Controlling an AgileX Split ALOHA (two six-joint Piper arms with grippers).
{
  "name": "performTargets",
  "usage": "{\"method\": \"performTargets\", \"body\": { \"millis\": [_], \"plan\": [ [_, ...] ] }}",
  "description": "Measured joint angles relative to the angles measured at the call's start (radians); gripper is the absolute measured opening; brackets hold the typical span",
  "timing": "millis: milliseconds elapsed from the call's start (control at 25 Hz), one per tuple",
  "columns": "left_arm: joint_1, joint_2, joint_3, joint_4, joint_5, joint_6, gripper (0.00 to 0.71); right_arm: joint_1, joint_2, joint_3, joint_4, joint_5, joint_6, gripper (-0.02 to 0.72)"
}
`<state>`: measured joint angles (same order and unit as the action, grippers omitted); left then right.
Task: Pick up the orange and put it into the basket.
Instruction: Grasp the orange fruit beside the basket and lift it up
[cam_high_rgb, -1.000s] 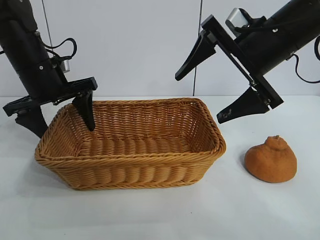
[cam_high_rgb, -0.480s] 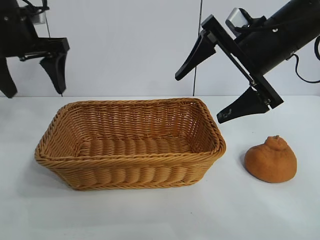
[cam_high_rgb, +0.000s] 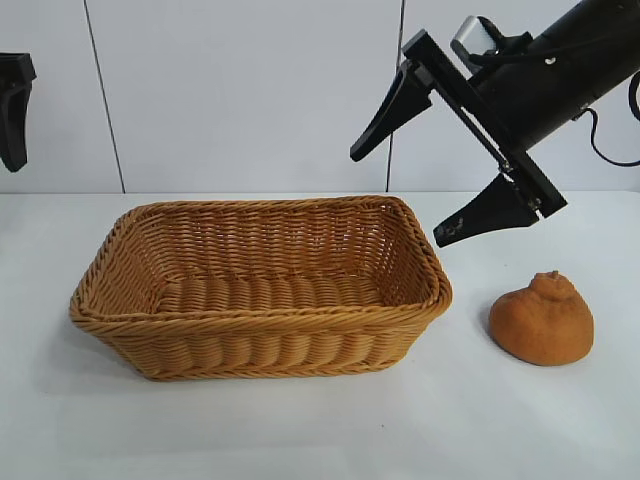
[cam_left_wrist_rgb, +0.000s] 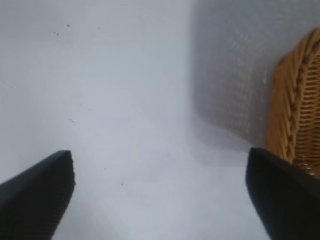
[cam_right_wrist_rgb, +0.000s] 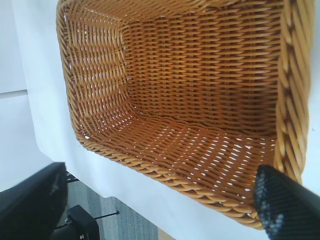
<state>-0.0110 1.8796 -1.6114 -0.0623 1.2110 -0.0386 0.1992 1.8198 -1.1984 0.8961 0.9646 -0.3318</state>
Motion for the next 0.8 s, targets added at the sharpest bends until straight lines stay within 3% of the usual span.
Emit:
{"method": "performTargets", "body": {
  "millis": [320, 800],
  "plan": [
    [-0.052, -0.18, 0.168, -0.011, 0.0, 0.039, 0.663, 0.0, 0.0, 0.0, -0.001, 0.001, 0.0, 0.694],
    [-0.055, -0.758, 0.689, 0.009, 0.003, 0.074, 0.663, 0.0, 0.0, 0.0, -0.001, 0.004, 0.0, 0.694]
  ]
}}
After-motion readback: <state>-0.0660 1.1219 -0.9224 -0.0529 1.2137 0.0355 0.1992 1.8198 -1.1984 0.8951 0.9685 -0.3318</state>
